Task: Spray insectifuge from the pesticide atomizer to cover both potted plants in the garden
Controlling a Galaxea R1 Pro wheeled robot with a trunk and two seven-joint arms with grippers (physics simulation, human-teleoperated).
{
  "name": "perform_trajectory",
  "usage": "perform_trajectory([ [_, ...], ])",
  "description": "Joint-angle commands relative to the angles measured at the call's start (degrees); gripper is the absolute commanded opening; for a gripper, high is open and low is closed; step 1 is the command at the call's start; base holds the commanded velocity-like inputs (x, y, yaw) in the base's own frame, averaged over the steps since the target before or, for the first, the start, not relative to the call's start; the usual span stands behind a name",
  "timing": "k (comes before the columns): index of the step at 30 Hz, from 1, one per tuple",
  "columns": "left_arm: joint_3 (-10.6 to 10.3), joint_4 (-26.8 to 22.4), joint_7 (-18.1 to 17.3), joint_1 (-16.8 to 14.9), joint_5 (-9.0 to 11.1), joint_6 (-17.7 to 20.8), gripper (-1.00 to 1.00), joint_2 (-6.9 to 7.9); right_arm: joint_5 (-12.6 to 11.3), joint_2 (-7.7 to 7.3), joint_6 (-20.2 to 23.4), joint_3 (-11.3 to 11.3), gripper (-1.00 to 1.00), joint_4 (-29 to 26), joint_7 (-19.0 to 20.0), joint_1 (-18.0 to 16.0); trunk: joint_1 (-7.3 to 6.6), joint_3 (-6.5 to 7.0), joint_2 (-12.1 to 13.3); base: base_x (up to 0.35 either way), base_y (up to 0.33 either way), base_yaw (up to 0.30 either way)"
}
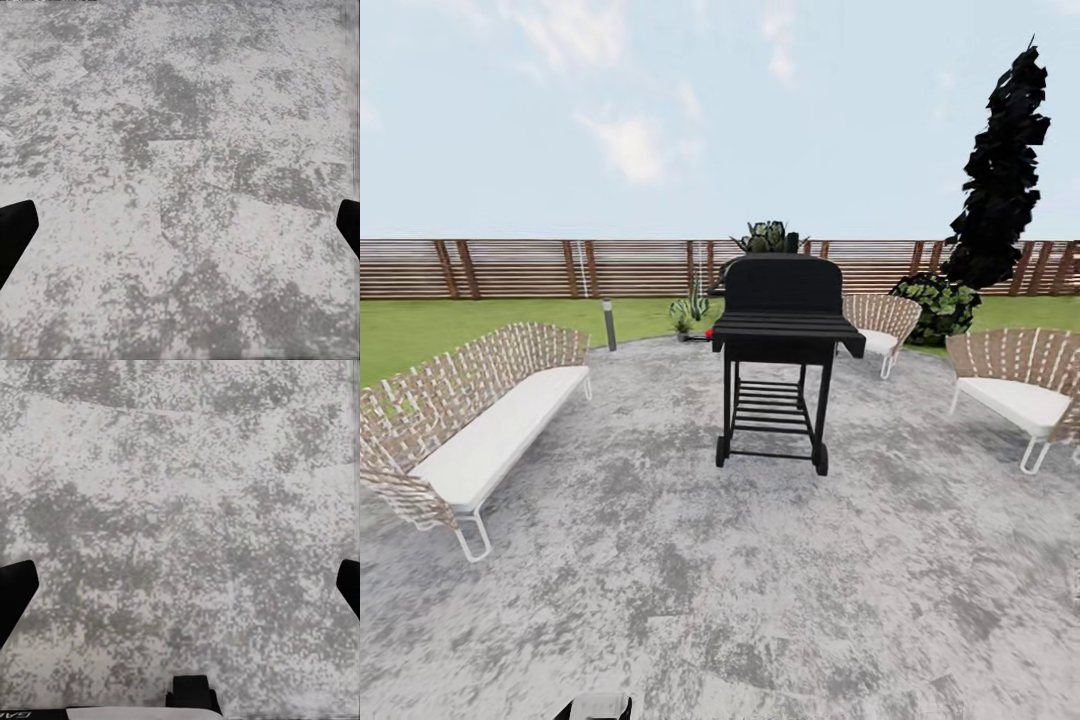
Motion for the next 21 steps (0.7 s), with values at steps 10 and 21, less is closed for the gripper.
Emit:
perform_trajectory([
  [10, -0.02, 0.03, -0.01, -0.03, 0.0, -0.18, 1.0, 0.01, -0.07, 0.02, -0.19, -0.12, 1.0, 0.05, -0.01, -0.04, -0.01, 0.27, -0.04, -0.121, 0.105, -0.251],
  [21, -0.02, 0.03, -0.01, -0.03, 0.0, -0.18, 1.0, 0.02, -0.1, 0.02, -0.19, -0.17, 1.0, 0.05, -0.01, -0.04, -0.01, 0.62, -0.04, -0.042, 0.013, -0.254],
])
